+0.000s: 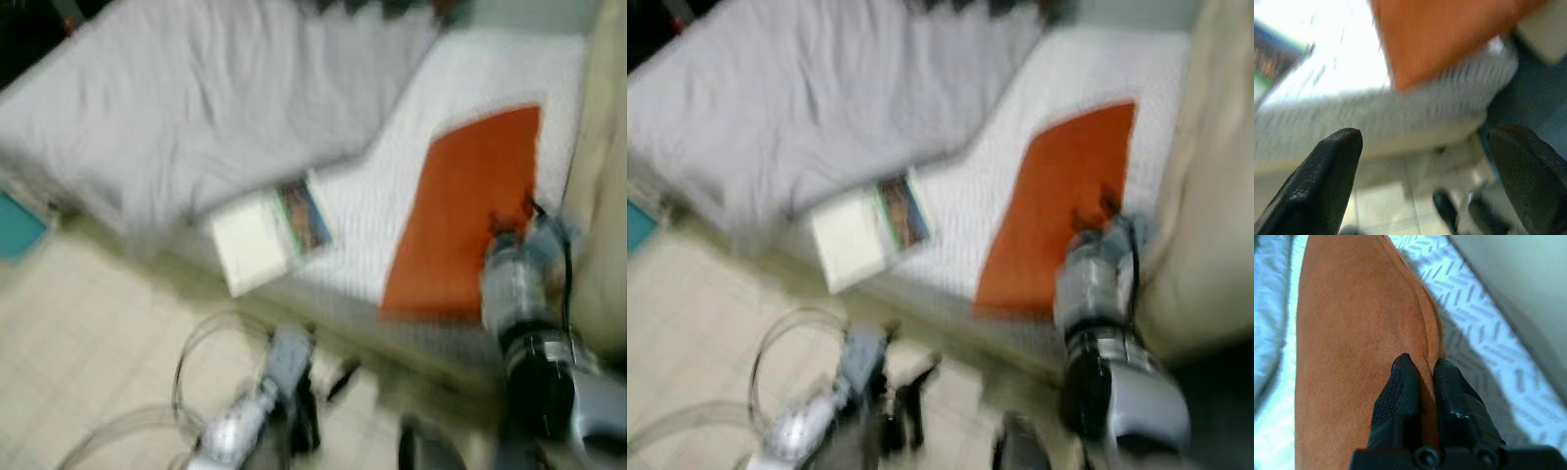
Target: Clean up the room
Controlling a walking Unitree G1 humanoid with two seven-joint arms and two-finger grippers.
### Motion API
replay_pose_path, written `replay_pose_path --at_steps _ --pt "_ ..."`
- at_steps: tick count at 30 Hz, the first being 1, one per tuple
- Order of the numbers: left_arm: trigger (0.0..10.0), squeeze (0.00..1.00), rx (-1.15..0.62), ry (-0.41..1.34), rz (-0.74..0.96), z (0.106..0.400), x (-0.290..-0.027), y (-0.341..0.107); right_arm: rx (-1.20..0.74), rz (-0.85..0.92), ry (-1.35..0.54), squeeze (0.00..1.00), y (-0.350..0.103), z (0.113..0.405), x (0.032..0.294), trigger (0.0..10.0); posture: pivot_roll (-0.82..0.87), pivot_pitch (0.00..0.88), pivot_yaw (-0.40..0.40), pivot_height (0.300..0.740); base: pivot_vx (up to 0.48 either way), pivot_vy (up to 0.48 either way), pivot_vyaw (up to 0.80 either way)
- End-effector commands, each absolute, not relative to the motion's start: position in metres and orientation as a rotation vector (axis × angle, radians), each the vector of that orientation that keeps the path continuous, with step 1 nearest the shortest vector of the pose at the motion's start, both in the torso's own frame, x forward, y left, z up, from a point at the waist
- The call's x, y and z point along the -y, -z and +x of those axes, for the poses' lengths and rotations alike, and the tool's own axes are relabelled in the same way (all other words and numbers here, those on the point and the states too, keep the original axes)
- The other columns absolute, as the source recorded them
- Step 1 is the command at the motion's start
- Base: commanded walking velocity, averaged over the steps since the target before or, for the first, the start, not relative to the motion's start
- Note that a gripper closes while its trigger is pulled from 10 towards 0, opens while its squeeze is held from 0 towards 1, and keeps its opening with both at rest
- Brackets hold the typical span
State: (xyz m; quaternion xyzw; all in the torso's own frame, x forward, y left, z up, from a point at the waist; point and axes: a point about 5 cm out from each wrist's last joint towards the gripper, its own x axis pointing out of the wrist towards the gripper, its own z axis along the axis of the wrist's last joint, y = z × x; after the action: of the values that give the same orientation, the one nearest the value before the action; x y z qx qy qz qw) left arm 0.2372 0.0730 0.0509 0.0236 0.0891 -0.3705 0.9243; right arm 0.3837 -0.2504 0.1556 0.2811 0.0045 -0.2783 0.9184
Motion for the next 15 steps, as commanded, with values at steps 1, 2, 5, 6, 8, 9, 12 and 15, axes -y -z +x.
replay_pose_path --at_steps 1,2,5,6,8,9,12,15 --pt "10.0 0.00 -0.199 0.752 0.064 0.232 -0.073 -0.050 0.050 0.635 0.643 0.00 -0.165 0.381 0.267 10.0 0.03 0.382 0.109 0.740 0.000 0.000 0.00" --pt "10.0 0.00 -0.197 0.747 0.073 0.230 -0.074 -0.051 0.054 0.648 0.654 0.00 -0.165 0.380 0.270 10.0 0.03 0.388 0.107 0.740 0.000 0.000 0.00" --pt "10.0 0.00 -0.191 0.722 0.082 0.228 -0.079 -0.053 0.077 0.688 0.740 0.00 -0.163 0.371 0.289 10.0 0.04 0.408 0.111 0.740 0.000 0.000 0.00" --pt "10.0 0.00 -0.185 0.717 0.095 0.226 -0.080 -0.055 0.073 0.718 0.791 0.00 -0.157 0.365 0.298 10.0 0.05 0.425 0.116 0.740 0.000 0.000 0.00" --pt "10.0 0.00 -0.179 0.712 0.114 0.225 -0.082 -0.056 0.058 0.756 0.844 0.00 -0.148 0.358 0.306 10.0 0.05 0.428 0.120 0.740 0.000 0.000 0.00" --pt "10.0 0.00 -0.180 0.710 0.126 0.224 -0.083 -0.056 0.050 0.792 0.860 0.00 -0.144 0.356 0.307 10.0 0.06 0.433 0.121 0.740 0.000 0.000 0.00" --pt "10.0 0.00 -0.185 0.709 0.141 0.223 -0.083 -0.057 -0.025 0.858 0.839 0.00 -0.127 0.355 0.299 10.0 0.06 0.436 0.122 0.740 0.000 0.000 0.00" --pt "10.0 0.00 -0.186 0.711 0.144 0.222 -0.083 -0.057 -0.083 0.906 0.809 0.00 -0.116 0.355 0.288 10.0 0.06 0.433 0.124 0.740 0.000 0.000 0.00"
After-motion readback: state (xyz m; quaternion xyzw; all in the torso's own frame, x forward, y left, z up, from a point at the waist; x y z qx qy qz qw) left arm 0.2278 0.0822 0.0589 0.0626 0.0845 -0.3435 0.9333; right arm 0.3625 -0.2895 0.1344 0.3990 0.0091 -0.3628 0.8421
